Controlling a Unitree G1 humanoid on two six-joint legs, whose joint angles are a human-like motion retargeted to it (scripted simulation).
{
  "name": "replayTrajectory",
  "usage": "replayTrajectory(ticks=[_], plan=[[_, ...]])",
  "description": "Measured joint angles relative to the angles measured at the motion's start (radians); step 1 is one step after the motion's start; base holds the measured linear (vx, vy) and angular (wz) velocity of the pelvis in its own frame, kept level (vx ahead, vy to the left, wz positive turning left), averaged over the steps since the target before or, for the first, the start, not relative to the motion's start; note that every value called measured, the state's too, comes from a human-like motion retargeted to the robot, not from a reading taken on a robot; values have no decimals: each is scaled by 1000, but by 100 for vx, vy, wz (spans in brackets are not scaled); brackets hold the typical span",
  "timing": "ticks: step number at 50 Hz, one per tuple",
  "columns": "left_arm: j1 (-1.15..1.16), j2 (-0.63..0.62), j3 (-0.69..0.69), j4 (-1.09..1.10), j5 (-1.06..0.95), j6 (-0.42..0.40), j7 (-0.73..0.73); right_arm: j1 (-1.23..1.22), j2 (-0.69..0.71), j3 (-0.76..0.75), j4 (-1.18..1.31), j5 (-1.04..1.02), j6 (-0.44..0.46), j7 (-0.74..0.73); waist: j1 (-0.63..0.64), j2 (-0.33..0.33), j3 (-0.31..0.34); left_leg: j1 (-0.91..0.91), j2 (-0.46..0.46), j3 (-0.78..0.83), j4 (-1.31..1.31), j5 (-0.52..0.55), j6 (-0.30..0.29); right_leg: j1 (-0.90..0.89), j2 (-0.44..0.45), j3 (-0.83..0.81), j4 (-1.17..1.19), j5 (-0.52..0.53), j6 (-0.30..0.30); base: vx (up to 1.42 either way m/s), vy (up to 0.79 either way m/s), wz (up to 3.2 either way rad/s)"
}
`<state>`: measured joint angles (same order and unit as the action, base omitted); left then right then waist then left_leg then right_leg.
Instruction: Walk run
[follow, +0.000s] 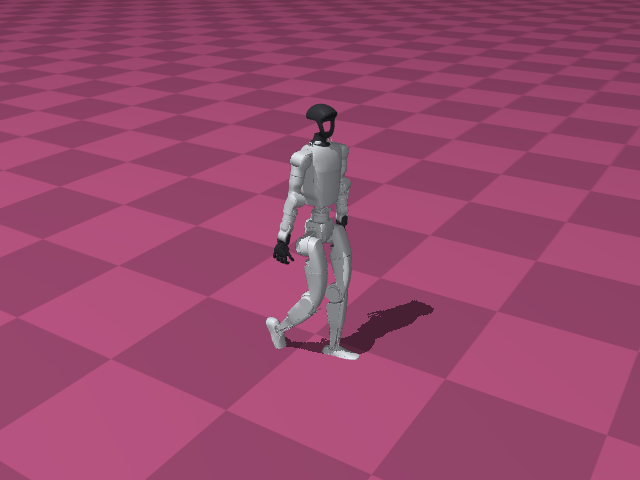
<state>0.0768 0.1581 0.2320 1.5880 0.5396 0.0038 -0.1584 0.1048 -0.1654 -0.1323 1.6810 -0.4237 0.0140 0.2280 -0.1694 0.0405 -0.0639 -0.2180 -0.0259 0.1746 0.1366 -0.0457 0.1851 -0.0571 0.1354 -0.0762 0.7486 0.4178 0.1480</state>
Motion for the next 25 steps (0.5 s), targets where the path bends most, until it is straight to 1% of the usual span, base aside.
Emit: replayTrajectory(ticks=[3,5,7,8,10,12,13,14,15,16,17,18,20,21,22,23,25], plan=[[-128,11,-21,-99,3,-22,39,85,4,7,2,-76,-30,77,-81,37,28,73,-16,-73,-29,-20,-5,-120,-28,-30,-6,-151,-9,84,-3,143],[-193,21,-46,-179,3,-52,51,144,5,14,-1,-114,-61,90,-142,61,38,119,-29,-135,-48,-36,-3,-185,-71,-65,-87,-253,-34,83,-9,163],[-258,50,-68,-256,-3,-83,50,181,10,9,2,-149,-75,87,-190,50,43,165,-67,-176,-61,-57,2,-226,-139,-85,-248,-302,-31,89,-20,121],[-287,64,-73,-293,0,-97,51,193,13,3,6,-163,-74,86,-208,36,46,189,-89,-192,-65,-70,3,-240,-165,-75,-348,-298,-21,72,-20,100],[-333,90,-78,-360,11,-117,58,204,21,-13,19,-179,-62,94,-243,5,51,244,-132,-224,-68,-100,3,-263,-228,-90,-530,-310,-26,73,-25,83],[-355,105,-79,-413,19,-128,76,212,25,-24,19,-168,-48,120,-253,-1,54,295,-138,-239,-69,-129,-5,-296,-238,-121,-676,-382,-35,86,-30,30],[-358,109,-77,-434,20,-133,87,212,24,-25,19,-157,-46,136,-249,5,53,317,-131,-238,-71,-141,-13,-315,-220,-108,-747,-412,-12,85,-31,-37],[-358,112,-72,-451,20,-139,98,204,22,-23,19,-142,-43,153,-233,8,49,333,-127,-222,-72,-151,-24,-337,-191,-99,-797,-427,-8,83,-30,-89],[-355,114,-66,-465,18,-145,108,193,19,-19,19,-126,-41,171,-210,10,44,346,-124,-199,-74,-159,-35,-360,-157,-91,-836,-436,-13,94,-36,-72],[-345,111,-64,-468,12,-153,117,178,16,-18,19,-113,-32,175,-220,5,41,363,-134,-204,-64,-157,-48,-362,-169,-121,-820,-421,-10,102,-39,-32],[-333,107,-61,-468,6,-161,125,161,13,-19,19,-103,-23,174,-227,2,36,375,-141,-206,-55,-149,-64,-364,-175,-138,-794,-418,-20,102,-38,13],[-318,98,-58,-459,-2,-169,132,138,9,-23,19,-97,-13,161,-232,5,28,380,-144,-203,-46,-129,-84,-363,-169,-130,-749,-436,-59,92,-30,27],[-281,72,-61,-415,-15,-184,142,107,5,-42,2,-91,2,113,-269,37,18,389,-115,-229,-16,-57,-148,-363,-150,-141,-692,-421,-162,93,-26,80],[-262,56,-63,-370,-14,-191,138,97,3,-49,-17,-83,5,76,-298,51,13,395,-100,-241,9,11,-197,-352,-151,-147,-695,-352,-165,110,-34,115],[-242,41,-65,-323,-7,-192,132,85,0,-51,-34,-71,3,39,-321,66,6,397,-82,-241,39,90,-250,-338,-149,-151,-693,-310,-180,116,-40,89],[-219,29,-65,-268,10,-185,121,73,-2,-43,-46,-51,-6,-1,-330,81,-5,392,-59,-214,78,192,-311,-319,-141,-153,-681,-321,-220,110,-41,65],[-162,8,-75,-157,74,-141,110,32,-7,-30,-48,-2,-30,-71,-358,85,-13,358,-36,-202,217,402,-447,-314,-134,-22,-633,-359,-260,107,-34,58]])
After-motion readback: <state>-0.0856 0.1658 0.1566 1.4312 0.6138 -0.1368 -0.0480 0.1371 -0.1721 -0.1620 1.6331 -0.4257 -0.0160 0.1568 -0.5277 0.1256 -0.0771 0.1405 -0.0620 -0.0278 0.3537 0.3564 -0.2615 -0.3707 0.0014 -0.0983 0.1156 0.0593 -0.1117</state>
